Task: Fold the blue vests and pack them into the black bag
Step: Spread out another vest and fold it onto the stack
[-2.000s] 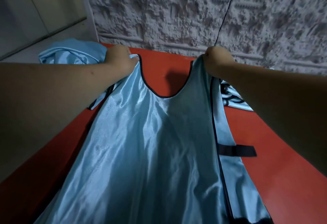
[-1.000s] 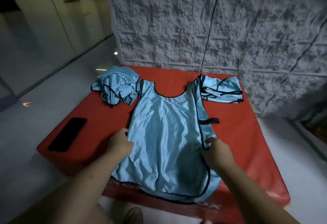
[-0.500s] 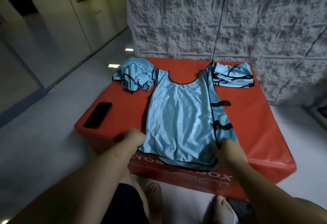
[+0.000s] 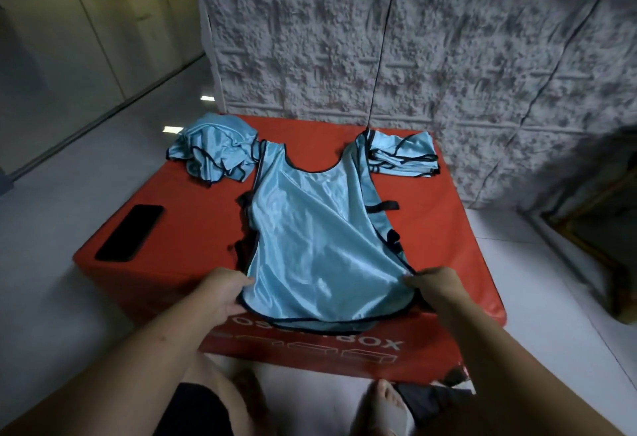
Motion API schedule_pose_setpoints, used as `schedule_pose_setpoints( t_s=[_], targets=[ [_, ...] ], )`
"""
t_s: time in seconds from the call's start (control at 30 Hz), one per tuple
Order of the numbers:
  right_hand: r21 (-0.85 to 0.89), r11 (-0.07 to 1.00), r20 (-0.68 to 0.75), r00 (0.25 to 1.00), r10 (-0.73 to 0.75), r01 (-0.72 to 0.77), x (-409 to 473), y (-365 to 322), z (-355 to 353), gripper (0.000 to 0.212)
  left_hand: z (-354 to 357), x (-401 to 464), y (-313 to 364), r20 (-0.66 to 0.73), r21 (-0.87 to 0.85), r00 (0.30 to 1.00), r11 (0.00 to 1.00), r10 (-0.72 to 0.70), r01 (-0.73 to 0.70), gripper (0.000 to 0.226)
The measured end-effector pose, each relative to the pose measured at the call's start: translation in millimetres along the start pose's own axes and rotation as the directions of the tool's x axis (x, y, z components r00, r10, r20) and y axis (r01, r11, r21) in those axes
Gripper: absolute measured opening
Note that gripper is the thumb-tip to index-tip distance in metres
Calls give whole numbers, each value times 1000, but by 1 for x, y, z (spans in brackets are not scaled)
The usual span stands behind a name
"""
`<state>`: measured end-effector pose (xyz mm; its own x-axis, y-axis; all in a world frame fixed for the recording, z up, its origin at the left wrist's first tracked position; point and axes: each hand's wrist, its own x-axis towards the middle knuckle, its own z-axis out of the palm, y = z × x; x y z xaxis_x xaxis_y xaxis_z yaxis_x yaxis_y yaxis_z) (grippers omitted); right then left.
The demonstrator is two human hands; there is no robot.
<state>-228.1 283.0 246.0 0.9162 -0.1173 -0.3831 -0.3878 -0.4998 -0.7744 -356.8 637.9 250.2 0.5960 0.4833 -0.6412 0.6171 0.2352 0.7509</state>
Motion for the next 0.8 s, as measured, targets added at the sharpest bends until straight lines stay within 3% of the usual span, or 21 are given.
schedule_pose_setpoints(
  t_s=[0.2, 0.33, 0.47, 0.57, 0.63, 0.73, 0.8],
  targets=[
    [-206, 976, 14, 997, -75, 76, -14, -7, 16, 40, 16, 10, -7, 38, 73, 999, 997, -27, 24, 7],
    [72, 997, 54, 999, -5, 1, -12, -3, 35, 17, 27, 11, -9, 132, -6, 987, 996, -88, 89, 7],
    [235, 968, 73, 994, 77, -92, -7, -8, 37, 21, 30, 12, -7, 138, -26, 985, 994, -105, 110, 10],
    [263, 956, 80, 991, 111, -128, -5, -13, 33, 12, 28, 15, -3, 79, -31, 996, 999, -40, 42, 23],
    [301, 944, -13, 989, 149, -139, -3, -13, 30, 13, 21, 18, 0, -3, -49, 1000, 999, 5, -5, 31],
    [324, 939, -154, 972, 177, -119, -6, -14, 21, 16, 10, 18, 3, -108, -76, 993, 996, 35, -43, 26],
    [371, 921, -151, 970, 189, -122, -9, -15, 17, 17, 6, 11, 4, -155, -65, 987, 996, 42, -52, 19]
  ],
)
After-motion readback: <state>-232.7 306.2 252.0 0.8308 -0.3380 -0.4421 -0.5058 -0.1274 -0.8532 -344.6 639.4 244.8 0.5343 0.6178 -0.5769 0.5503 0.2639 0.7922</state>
